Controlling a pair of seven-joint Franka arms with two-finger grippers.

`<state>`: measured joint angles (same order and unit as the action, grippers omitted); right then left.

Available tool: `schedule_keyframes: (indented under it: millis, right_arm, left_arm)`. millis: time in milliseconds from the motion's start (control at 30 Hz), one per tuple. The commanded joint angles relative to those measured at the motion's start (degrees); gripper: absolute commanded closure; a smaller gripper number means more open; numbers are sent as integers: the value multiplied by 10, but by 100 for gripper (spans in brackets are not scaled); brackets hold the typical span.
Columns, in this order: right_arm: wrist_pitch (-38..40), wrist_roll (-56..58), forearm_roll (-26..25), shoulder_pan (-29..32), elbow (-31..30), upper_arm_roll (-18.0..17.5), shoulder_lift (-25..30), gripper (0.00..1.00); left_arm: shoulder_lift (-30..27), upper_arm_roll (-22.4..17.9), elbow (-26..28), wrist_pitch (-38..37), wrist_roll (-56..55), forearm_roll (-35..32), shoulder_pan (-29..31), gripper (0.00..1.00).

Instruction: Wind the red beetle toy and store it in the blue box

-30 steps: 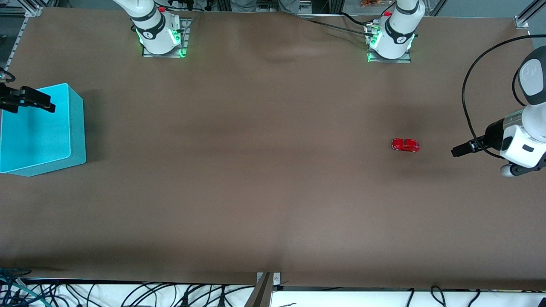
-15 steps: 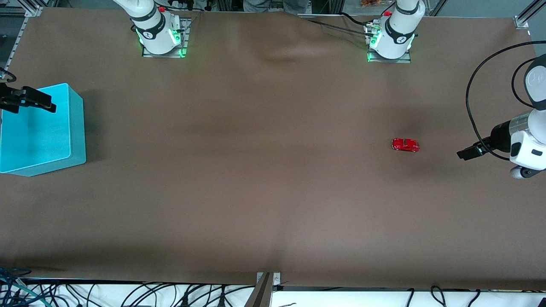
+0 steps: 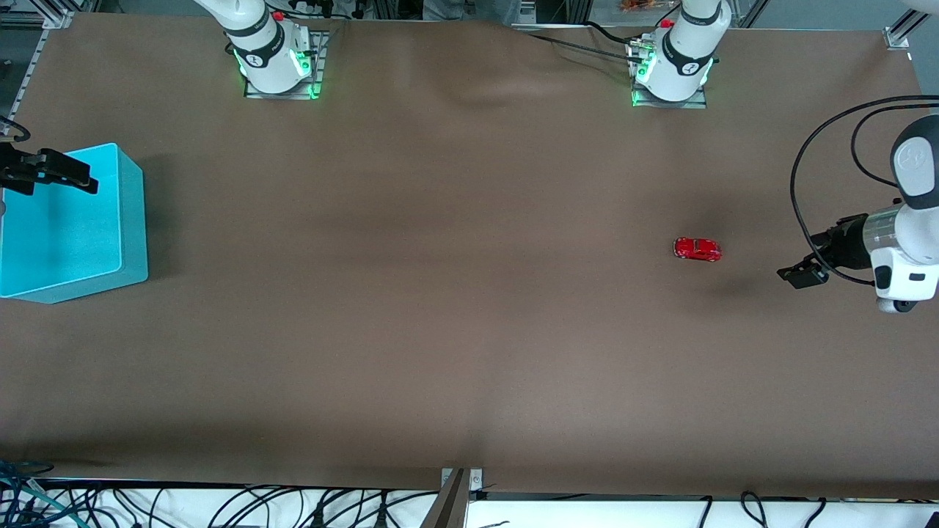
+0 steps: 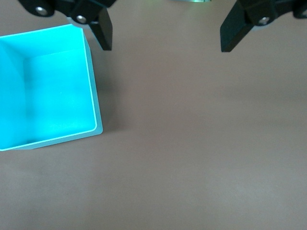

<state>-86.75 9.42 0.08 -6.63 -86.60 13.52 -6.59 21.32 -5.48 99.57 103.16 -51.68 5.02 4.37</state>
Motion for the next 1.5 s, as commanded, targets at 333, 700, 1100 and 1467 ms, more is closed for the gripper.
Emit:
schedule_keyframes:
  millis: [333,700,1100,1467]
  right_arm:
    - [9,6,5,-1,8,0,-3,0]
    - [9,6,5,-1,8,-1,-3,0]
    - [8,6,5,-1,8,-1,-4,0]
    - [9,6,5,-1,8,-1,-4,0]
  left_arm:
    - [-8,-38,101,140,-250,16,-59,0]
    - [-12,-19,171,196,-272,21,-65,0]
    - [-10,6,227,266,-283,42,-66,0]
    - [-4,15,258,296,-287,50,-67,0]
